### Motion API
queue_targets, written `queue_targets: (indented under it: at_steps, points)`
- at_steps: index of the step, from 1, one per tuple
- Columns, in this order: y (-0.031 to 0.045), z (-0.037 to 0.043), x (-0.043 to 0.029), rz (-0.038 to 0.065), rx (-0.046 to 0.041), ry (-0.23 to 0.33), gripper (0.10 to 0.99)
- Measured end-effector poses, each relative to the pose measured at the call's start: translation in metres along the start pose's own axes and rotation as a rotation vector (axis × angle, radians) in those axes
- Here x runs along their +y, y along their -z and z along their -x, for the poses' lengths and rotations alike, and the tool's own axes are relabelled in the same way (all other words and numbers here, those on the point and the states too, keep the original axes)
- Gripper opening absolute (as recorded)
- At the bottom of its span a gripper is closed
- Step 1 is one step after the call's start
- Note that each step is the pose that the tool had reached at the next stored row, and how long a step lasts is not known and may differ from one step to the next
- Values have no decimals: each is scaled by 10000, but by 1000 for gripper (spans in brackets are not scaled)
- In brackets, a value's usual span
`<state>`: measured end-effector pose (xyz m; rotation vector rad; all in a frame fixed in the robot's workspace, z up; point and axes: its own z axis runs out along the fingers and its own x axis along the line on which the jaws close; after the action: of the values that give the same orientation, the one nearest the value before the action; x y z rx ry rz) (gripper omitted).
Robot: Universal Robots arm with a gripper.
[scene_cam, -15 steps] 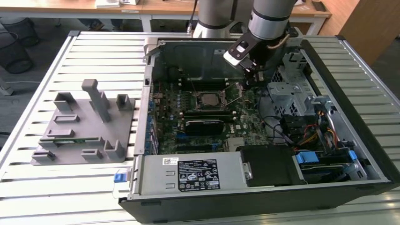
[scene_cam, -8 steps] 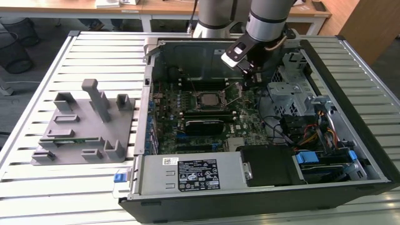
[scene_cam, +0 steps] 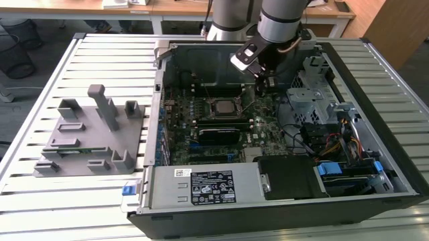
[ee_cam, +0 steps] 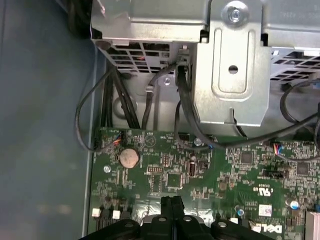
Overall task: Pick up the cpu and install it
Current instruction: 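Close the cpu cover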
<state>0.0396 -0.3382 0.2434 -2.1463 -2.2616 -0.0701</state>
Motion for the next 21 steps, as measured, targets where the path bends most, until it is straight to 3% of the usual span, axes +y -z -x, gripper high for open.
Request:
queue_targets:
  at_steps: [10,21]
  points:
    - [30,-9,-158,-6,18,-2,106]
    - [27,-11,-184,-5,19,-1,106]
